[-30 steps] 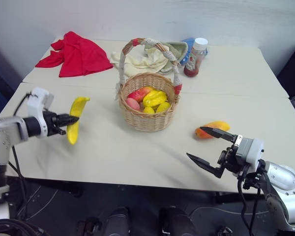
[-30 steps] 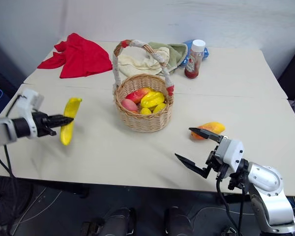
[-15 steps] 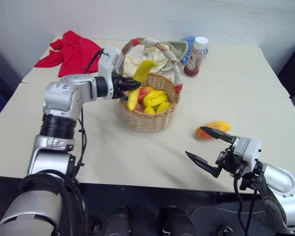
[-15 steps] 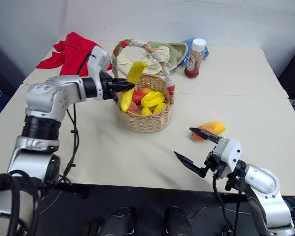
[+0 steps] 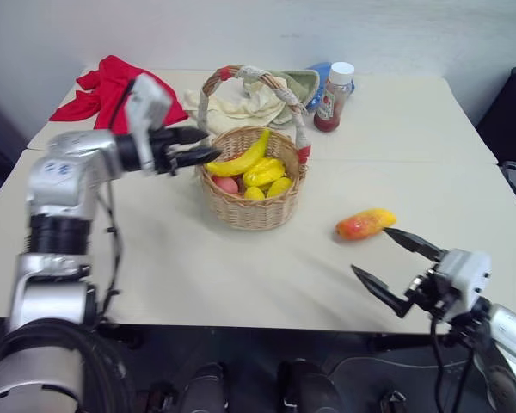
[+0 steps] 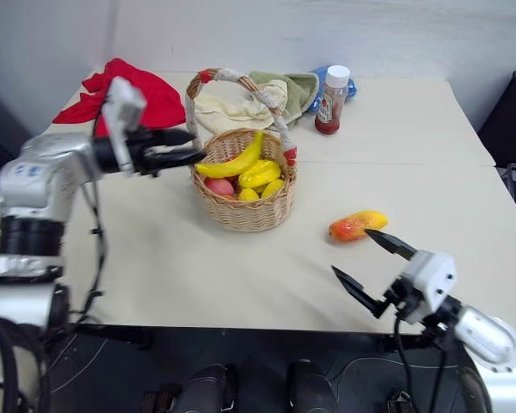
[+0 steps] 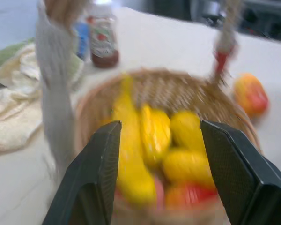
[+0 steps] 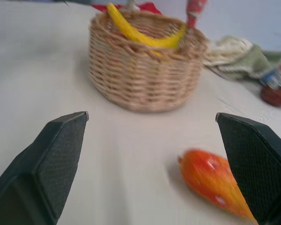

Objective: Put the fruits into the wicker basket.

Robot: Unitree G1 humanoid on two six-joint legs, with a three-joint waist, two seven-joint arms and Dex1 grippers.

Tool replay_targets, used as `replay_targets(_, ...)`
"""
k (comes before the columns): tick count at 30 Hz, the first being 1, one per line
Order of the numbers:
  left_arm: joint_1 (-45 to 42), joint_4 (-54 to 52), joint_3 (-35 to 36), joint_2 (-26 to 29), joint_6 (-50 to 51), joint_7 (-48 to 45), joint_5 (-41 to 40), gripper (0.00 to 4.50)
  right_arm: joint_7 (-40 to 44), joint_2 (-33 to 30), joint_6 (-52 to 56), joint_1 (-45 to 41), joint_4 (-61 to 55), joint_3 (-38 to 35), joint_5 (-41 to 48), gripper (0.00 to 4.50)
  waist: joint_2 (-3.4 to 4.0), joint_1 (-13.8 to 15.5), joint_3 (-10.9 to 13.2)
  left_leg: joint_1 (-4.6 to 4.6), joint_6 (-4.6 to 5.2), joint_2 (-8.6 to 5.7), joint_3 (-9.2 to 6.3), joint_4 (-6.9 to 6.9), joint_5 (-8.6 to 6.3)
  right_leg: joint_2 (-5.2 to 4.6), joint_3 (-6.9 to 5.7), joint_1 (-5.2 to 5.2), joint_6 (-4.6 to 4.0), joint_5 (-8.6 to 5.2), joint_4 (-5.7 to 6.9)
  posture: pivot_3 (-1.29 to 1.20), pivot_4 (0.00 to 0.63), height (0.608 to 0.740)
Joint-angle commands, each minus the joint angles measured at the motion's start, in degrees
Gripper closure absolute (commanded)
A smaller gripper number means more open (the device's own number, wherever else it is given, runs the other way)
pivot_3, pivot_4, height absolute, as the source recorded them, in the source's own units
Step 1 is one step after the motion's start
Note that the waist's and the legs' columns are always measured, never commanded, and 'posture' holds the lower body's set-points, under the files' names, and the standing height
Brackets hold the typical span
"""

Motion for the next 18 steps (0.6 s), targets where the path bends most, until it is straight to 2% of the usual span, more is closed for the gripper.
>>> replay_targets(1,3.38,-0.79,5.08,6.03,-6.28,-11.85,-3.28,1.68,3.95,-0.35,-6.51,5.47,5.08,-7.35,-0.87,0.0,-0.02,0.2,0.0,0.0,0.0,0.0,0.0,0.03,0.0,0.01,0.01,-0.01,-0.01,0.0,0.03,0.0,0.15,0.74)
replay_targets(5,15.08,-4.02,7.95,10.67,-10.81,-14.9,-2.27,1.68,5.85,0.26,-14.11,9.93,14.14,-11.76,-4.39,0.0,0.03,0.06,-0.03,0.16,0.4,-0.08,-0.05,0.03,-0.21,-0.14,0.01,0.2,0.02,0.0,0.02,0.0,0.15,0.74)
replay_targets(9,27.85,-9.92,13.31,8.34,-14.89,-12.12,-3.81,1.68,5.06,0.1,-19.33,9.93,19.73,-12.66,-7.64,0.0,0.04,-0.05,-0.04,0.28,0.59,-0.01,-0.03,-0.03,-0.33,-0.48,0.16,0.32,0.02,0.01,-0.01,0.0,0.15,0.74)
replay_targets(10,31.27,-12.51,14.4,7.41,-15.44,-11.31,-4.25,1.34,4.64,-0.76,-19.59,9.05,19.86,-11.95,-9.08,0.0,0.05,-0.14,-0.04,0.27,0.58,0.02,-0.05,-0.03,-0.33,-0.48,0.16,0.29,0.01,0.01,-0.02,0.0,0.15,0.74)
replay_targets(12,36.05,-18.58,16.26,6.29,-11.97,-9.14,-6.82,0.88,4.39,-3.38,-18.17,5.91,18.84,-9.69,-11.29,0.0,0.04,-0.75,-0.04,0.29,0.55,0.02,-0.02,-0.06,-0.35,-0.54,0.18,0.26,-0.02,-0.01,0.04,0.0,0.15,0.74)
replay_targets(15,38.26,-25.06,17.51,4.81,-8.06,-5.19,-9.91,0.08,4.92,-10.04,-10.81,-2.86,17.77,-4.59,-13.44,0.0,0.04,-1.57,-0.04,0.25,0.52,0.07,-0.05,-0.02,-0.36,-0.54,0.16,0.22,-0.04,-0.02,0.09,0.0,0.15,0.74)
replay_targets(18,37.67,-27.66,16.79,3.35,-8.56,-3.29,-10.31,0.03,8.37,-16.02,-5.49,-15.94,21.39,3.79,-16.04,0.0,0.11,-1.78,-0.04,0.33,0.52,0.05,-0.02,-0.01,-0.33,-0.54,0.17,0.24,-0.05,0.0,0.16,0.0,0.15,0.74)
